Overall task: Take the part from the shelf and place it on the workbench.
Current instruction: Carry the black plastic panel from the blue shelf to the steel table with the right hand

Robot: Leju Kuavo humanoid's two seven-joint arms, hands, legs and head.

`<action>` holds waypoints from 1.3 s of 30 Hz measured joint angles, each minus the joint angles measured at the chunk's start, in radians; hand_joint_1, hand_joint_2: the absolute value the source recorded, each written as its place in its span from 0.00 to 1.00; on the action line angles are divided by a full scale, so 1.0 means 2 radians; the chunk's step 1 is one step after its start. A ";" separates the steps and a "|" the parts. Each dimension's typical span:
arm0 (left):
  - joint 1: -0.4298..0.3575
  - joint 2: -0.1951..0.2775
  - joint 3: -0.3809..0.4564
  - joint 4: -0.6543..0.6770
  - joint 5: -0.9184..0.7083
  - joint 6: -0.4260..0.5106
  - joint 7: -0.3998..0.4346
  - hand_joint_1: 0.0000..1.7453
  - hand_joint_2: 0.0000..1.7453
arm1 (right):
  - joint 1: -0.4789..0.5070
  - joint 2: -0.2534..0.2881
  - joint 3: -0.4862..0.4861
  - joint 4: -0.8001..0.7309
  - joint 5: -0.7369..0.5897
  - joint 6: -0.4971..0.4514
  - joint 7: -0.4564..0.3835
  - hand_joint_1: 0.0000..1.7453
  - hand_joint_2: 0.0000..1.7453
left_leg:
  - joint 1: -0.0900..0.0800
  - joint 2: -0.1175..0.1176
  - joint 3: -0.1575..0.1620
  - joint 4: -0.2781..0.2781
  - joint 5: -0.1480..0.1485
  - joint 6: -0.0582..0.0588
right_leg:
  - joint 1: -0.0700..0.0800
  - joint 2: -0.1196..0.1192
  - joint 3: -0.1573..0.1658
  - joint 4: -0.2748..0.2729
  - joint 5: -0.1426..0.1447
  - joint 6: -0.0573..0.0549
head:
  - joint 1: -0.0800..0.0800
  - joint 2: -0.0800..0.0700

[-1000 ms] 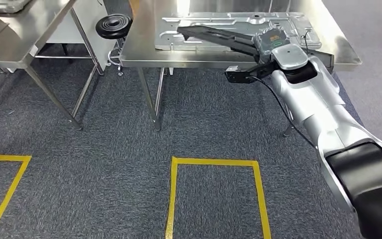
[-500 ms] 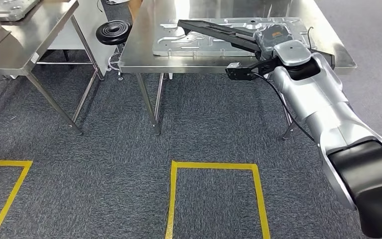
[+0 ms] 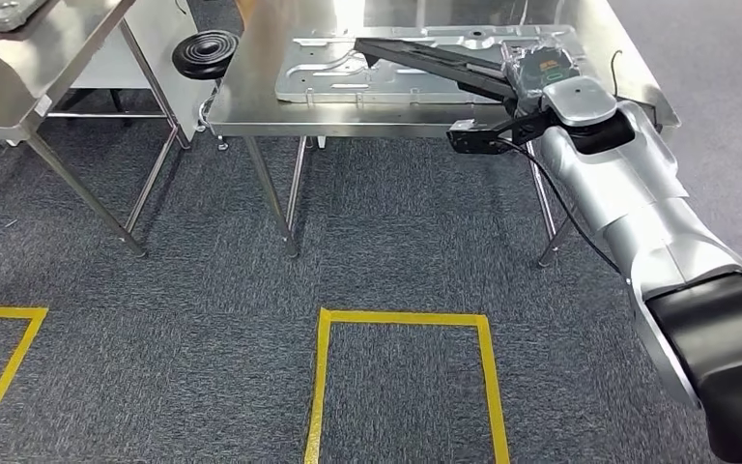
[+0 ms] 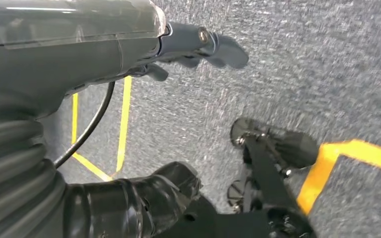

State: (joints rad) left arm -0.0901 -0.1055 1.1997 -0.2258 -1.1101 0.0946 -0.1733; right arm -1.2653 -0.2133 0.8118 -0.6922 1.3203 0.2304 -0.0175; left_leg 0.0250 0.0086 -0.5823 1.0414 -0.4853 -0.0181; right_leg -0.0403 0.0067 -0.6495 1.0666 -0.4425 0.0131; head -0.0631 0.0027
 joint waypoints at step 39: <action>-0.001 -0.002 0.003 0.000 -0.005 0.004 0.007 0.00 1.00 | 0.002 0.008 0.000 0.010 -0.001 -0.003 0.006 1.00 1.00 | -0.007 -0.003 -0.058 0.075 0.003 0.010 | 0.009 -0.001 0.011 -0.007 -0.003 -0.011 | 0.002 0.000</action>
State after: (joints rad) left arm -0.0917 -0.1092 1.2056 -0.2255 -1.1208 0.1017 -0.1598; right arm -1.2610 -0.1971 0.8118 -0.6714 1.3176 0.2252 -0.0062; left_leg 0.0103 0.0030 -0.6976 1.1918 -0.4800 0.0010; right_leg -0.0233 0.0040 -0.6279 1.0527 -0.4485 -0.0092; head -0.0595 0.0027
